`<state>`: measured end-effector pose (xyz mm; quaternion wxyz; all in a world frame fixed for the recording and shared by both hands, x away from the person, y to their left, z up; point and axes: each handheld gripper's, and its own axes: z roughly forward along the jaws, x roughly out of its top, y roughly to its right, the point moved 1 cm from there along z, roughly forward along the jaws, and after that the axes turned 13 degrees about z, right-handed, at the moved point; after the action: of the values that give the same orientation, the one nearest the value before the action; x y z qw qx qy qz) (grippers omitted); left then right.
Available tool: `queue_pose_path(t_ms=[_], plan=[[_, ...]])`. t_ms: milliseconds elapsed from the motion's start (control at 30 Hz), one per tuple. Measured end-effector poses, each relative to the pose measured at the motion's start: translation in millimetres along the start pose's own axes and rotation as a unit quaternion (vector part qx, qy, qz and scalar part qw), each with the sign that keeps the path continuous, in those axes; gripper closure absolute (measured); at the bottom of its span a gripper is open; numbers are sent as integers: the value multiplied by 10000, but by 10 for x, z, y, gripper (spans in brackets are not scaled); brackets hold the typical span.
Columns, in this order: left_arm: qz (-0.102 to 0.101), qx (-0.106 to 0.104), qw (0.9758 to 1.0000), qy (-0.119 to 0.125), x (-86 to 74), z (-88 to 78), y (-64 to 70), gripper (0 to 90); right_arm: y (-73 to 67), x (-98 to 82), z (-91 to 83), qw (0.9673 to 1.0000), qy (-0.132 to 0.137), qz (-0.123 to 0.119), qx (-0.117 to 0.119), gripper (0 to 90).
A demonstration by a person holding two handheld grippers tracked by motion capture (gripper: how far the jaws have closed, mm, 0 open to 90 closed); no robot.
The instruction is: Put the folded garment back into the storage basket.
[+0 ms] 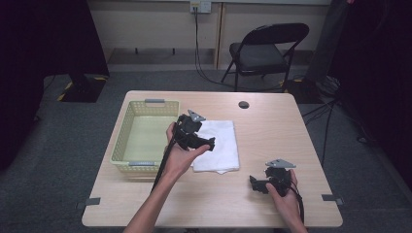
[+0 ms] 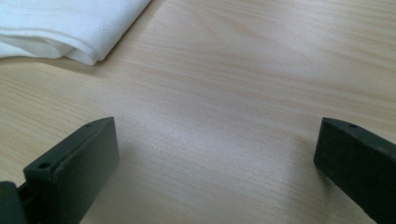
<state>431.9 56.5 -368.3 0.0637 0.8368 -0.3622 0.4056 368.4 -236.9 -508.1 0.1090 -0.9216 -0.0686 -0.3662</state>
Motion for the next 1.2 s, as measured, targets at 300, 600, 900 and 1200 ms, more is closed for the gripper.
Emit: queue_pose_path(t_ms=[300,600,900,1200], plan=[[97,13,9998,-163,6,236,83,53,0,-1,-1,10000,-1,-1,2,0],[18,-112,9996,-262,71,485,118,79,0,-3,-3,10000,-2,-13,15,0],[-68,-236,9987,-437,38,727,131,70,0,-4,-3,10000,-1,-15,16,0],[-126,-261,9982,-521,3,916,190,75,1,-4,-4,10000,-5,-26,26,0]])
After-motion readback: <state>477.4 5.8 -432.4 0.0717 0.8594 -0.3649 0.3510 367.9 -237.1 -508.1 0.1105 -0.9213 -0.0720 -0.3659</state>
